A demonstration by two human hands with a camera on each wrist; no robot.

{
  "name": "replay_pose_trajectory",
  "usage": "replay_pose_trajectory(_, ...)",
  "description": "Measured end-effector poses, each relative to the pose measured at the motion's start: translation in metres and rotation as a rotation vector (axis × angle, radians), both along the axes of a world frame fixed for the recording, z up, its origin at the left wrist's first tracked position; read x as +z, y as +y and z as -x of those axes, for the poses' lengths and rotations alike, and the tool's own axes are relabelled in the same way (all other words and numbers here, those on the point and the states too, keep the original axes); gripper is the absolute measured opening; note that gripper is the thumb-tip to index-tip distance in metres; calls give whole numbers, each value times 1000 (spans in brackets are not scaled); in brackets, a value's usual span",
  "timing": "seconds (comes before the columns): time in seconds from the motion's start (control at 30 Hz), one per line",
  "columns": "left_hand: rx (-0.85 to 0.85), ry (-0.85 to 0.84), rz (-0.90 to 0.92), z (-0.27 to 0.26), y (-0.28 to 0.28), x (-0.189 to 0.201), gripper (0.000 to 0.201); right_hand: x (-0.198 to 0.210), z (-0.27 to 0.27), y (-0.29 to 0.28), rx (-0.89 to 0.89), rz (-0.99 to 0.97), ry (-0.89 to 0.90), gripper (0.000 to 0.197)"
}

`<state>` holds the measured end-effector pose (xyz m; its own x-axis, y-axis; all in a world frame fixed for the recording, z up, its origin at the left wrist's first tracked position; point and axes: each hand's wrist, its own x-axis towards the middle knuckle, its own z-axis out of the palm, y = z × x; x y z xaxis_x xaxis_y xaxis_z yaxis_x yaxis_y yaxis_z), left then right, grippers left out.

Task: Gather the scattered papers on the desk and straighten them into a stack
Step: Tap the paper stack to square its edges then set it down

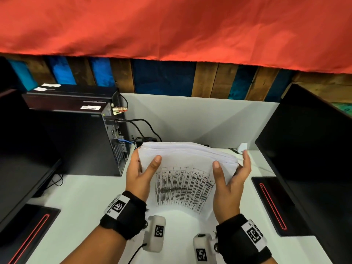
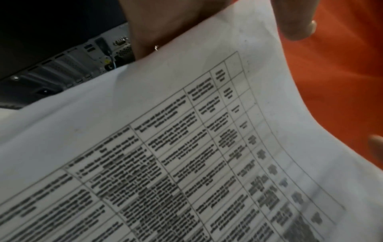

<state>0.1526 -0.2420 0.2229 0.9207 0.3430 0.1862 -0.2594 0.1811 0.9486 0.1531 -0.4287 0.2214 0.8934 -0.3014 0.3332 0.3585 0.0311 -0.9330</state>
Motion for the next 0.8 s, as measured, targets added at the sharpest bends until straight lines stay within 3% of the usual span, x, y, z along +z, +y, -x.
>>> replay_pose_trajectory(0.27,26,-49,-3,-2,-1,6,82,7,1,-3,-5,40,-16,78)
replay_pose_trajectory(0.33,39,-52,-61,-2,-6,10,68,10,5,1,-14,198,-76,78)
replay_pose_trajectory(0.4,111,-50,-54,-4,-9,16,50,8,5,4,-62,324,-108,65)
replay_pose_trajectory(0.47,205,-28,-9,-8,-10,21,36,6,3,4,-74,333,-75,48)
replay_pose_trajectory(0.6,282,68,-42,-12,-9,25,4,2,4,2,-87,378,-60,38)
replay_pose_trajectory(0.8,195,67,61,-10,-8,25,27,2,5,2,-94,354,-63,35)
